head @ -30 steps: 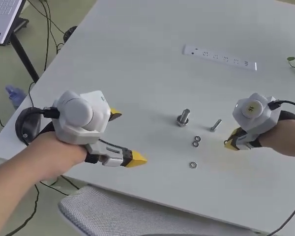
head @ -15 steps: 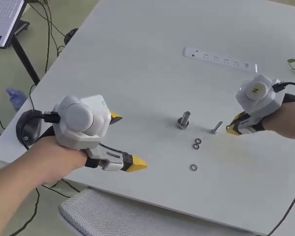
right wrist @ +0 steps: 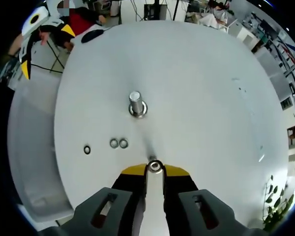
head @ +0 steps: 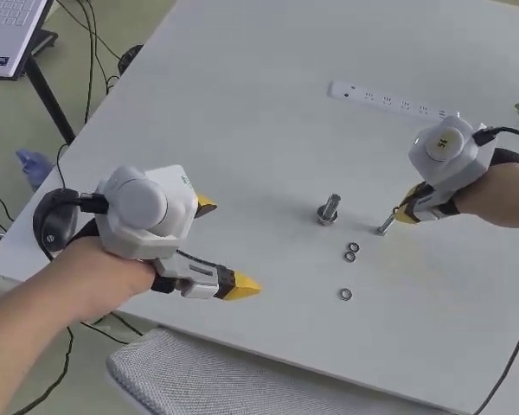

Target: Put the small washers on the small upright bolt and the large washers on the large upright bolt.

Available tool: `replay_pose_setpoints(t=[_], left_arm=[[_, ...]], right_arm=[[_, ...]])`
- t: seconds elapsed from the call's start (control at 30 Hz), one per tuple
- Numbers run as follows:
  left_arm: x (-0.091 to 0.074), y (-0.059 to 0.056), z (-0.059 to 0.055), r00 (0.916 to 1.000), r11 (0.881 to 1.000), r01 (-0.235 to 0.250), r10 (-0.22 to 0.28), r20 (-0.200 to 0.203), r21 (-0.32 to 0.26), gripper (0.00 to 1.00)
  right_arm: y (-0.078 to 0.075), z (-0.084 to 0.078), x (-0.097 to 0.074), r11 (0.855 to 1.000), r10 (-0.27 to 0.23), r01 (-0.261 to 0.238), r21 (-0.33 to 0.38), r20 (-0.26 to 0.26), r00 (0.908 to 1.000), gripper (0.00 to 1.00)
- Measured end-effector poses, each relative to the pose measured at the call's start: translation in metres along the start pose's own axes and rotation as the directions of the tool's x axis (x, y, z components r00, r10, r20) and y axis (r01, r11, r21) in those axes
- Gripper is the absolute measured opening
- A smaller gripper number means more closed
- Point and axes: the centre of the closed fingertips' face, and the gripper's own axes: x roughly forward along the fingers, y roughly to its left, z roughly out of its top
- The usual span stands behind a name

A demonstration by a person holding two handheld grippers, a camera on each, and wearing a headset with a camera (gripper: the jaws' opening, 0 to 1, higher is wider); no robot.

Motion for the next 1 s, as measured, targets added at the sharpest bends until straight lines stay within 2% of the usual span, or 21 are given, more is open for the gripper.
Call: replay_pose_setpoints(t=[0.4, 1.0], left_arm=[[-0.001, 0.001, -0.004, 1.0000, 1.000, 0.002, -0.002, -0.005, -0.013, 0.81], [0.000, 0.005, -0.002, 1.0000, 1.000, 0.004, -0.004, 0.002, -0.026, 0.79]], right_arm=[[0.000, -0.002, 0.006, 1.000, 0.018, -0.018, 0.003, -0.015, 0.9997, 0.12], [0.002, -0.008, 0.022, 0.999, 0.032, -0.032, -0.006, -0.030, 0.9990, 0.12]])
